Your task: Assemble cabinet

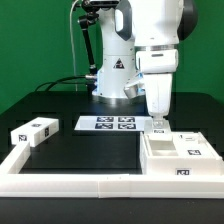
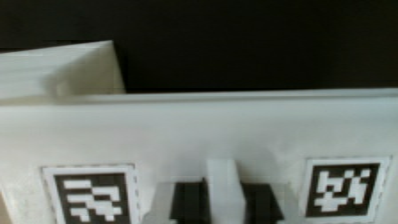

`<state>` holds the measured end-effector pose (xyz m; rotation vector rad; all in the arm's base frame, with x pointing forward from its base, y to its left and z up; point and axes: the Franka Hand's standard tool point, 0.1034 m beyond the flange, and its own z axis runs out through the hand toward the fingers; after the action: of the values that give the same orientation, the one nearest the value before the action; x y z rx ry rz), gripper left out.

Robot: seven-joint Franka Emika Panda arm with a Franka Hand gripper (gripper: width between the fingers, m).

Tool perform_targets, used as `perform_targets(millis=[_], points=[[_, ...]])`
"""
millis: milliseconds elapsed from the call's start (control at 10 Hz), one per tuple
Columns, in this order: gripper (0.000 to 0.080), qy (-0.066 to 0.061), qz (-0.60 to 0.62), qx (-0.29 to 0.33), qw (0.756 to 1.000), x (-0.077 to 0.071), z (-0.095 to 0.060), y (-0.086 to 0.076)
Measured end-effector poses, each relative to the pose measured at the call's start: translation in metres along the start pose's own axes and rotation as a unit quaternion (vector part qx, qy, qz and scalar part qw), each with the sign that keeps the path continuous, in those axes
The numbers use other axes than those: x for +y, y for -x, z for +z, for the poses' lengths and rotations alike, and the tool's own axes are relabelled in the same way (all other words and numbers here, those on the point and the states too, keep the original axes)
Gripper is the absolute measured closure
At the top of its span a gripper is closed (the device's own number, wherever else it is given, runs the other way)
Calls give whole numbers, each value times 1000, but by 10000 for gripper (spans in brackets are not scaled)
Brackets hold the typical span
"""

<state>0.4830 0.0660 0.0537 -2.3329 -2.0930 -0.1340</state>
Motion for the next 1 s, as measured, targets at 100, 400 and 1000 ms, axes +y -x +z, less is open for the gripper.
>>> perform_targets(millis=[100,400,1000], points=[[729,-1,-2,0,1000,2,0,0],[729,-9,-8,-4,1000,5,0,-1],[729,-11,-19,-4,1000,36,0,-1]])
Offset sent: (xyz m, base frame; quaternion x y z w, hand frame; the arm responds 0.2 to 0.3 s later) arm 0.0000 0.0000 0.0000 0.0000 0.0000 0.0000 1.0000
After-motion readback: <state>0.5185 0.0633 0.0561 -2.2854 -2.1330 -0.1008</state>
